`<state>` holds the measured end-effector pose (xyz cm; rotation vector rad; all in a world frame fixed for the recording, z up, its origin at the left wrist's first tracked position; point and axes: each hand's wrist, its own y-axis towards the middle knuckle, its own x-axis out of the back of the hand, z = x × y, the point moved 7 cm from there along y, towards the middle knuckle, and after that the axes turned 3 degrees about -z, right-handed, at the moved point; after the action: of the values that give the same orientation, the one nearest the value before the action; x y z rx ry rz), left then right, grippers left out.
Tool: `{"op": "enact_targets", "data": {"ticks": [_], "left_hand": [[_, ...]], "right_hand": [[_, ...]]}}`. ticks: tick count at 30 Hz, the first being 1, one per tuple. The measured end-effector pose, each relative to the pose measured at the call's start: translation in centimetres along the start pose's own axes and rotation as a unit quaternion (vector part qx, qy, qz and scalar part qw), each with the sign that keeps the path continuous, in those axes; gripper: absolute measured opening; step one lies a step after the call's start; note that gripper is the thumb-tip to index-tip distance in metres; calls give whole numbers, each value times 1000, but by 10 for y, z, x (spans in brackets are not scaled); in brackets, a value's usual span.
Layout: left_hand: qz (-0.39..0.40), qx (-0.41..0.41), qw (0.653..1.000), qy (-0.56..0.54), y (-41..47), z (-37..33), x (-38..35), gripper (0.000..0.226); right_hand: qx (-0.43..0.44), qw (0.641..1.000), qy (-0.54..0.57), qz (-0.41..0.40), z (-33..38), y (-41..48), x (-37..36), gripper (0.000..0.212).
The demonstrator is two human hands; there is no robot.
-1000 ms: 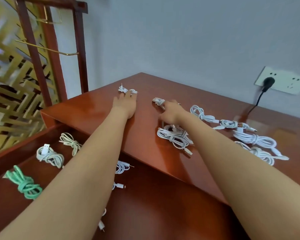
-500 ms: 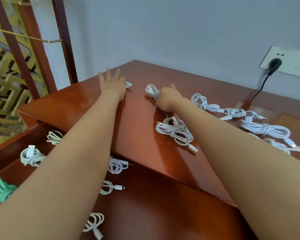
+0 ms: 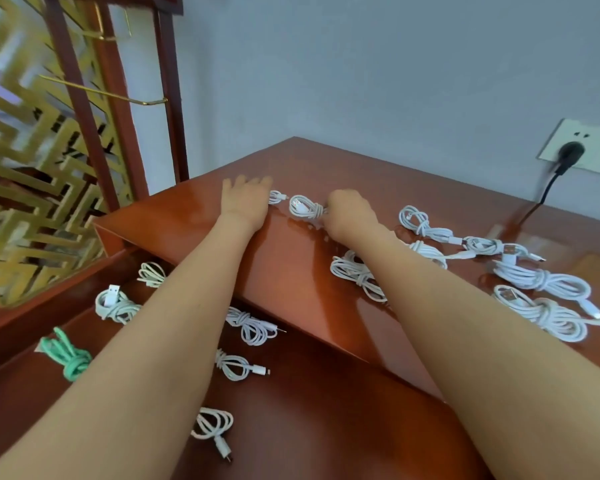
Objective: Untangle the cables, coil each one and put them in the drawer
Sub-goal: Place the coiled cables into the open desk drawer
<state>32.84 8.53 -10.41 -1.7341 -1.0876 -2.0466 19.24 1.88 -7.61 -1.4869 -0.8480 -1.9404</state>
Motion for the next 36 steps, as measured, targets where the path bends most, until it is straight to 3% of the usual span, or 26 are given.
{"op": "enact_targets", "data": {"ticks": [5,11,15,21,27,36], "left_hand": [[19,-21,998,53,-27,13,13,38],[45,-34,998,28,-61,45,46,31],[59,-22,998,-29,-94,62,70,33],[71,-2,995,-65,-140,88,84,33],[188,2,973,-133,-179,112,96,32],[375,19,924,-80,-240,120,72,30]], "right_hand": [[20,1000,-16,-15,21,-17,8,6],[25,997,79,-12,41,-45,3,29],[22,986,165,2,56,-66,-4,32],[24,977,209,32,88,-94,-16,36],[92,972,138,165,116,-138,-41,29],[149,935,91,309,151,-205,-71,25]]}}
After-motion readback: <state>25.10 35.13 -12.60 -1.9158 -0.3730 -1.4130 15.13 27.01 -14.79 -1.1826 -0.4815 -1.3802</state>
